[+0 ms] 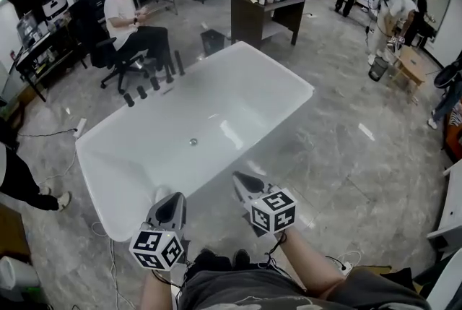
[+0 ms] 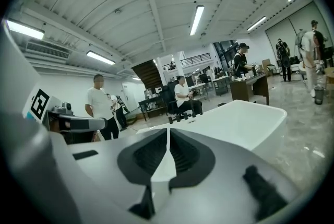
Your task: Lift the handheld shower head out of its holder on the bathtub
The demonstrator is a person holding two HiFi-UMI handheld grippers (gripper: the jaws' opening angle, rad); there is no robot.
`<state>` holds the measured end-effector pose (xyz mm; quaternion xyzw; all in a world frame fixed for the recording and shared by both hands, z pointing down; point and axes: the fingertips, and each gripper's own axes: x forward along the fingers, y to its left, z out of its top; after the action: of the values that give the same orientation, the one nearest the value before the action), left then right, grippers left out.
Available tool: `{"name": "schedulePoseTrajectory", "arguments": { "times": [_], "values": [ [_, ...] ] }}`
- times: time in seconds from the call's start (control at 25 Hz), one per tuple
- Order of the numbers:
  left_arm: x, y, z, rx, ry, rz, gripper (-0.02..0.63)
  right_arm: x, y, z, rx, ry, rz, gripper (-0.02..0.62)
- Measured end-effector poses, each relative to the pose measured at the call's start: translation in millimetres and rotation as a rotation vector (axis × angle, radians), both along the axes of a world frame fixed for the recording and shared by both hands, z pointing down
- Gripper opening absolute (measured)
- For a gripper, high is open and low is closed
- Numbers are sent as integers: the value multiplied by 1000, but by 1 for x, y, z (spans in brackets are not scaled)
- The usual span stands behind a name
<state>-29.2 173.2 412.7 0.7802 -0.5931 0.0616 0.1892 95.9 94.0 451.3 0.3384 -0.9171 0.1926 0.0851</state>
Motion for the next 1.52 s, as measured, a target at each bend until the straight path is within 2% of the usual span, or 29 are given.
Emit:
{"name": "schedulePoseTrajectory", "arguments": {
  "times": [0.52,0.92,1.36,1.52],
  "values": [
    [-28,-112,34,-33,64,-4,17,-6,-107,26,-29,61,85,32],
    [-76,-217,36,-15,99,-9,17,-49,-215,21,-12,77,103,32],
    [-140,-295,28,-1,103,-16,17,-99,-307,1,25,112,131,32],
    [-150,-318,29,-4,119,4,17,-104,-330,-6,32,107,165,32]
  ]
}}
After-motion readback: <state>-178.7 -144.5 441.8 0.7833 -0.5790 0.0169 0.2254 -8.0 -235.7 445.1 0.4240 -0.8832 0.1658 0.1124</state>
